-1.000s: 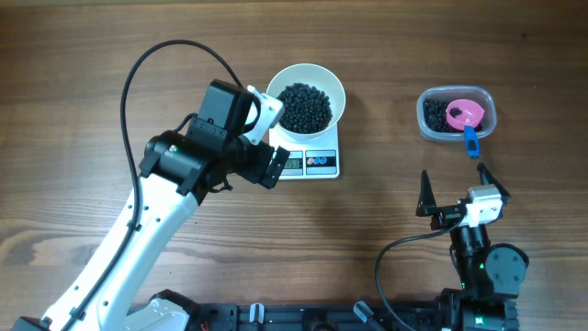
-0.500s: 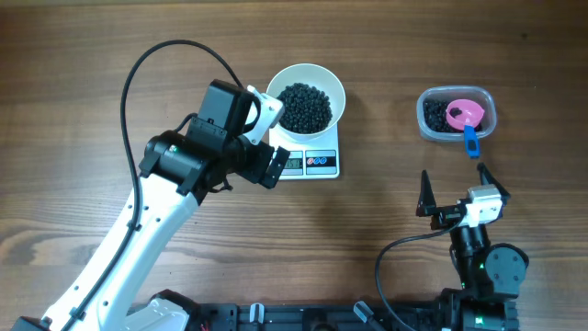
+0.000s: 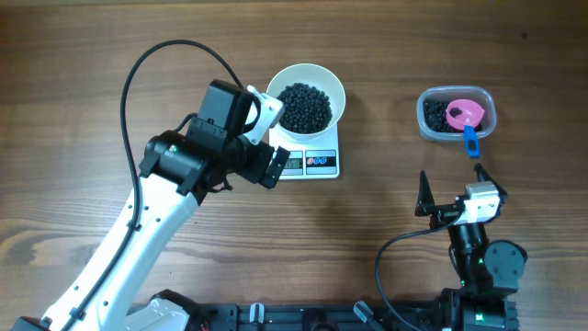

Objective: Scoop item into bowl and weigh 150g on scale

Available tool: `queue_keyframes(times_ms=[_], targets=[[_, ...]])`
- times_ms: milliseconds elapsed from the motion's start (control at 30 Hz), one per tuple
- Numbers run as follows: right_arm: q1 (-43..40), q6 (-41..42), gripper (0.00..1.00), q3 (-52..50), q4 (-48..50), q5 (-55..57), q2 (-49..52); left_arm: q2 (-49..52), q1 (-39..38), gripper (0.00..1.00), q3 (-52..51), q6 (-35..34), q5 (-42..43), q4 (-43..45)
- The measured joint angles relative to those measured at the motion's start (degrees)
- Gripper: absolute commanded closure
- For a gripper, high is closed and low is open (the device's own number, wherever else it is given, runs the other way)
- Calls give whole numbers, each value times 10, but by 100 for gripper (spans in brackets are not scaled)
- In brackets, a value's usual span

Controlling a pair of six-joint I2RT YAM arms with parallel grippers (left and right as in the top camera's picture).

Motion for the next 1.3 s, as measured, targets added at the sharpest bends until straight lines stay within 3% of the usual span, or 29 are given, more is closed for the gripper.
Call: queue_keyframes(times_ms=[700, 1000, 1167, 1300], targets=[[0, -34, 0, 0, 21, -33, 3, 0, 0, 0, 0, 0, 0, 0], [0, 46, 0, 2, 335, 36, 6, 0, 0, 0, 0, 0, 0, 0], [1, 21, 0, 71, 349, 108, 7, 0, 0, 0, 0, 0, 0, 0], [1, -64, 0, 221, 267, 155, 32, 0, 0, 0, 0, 0, 0, 0]])
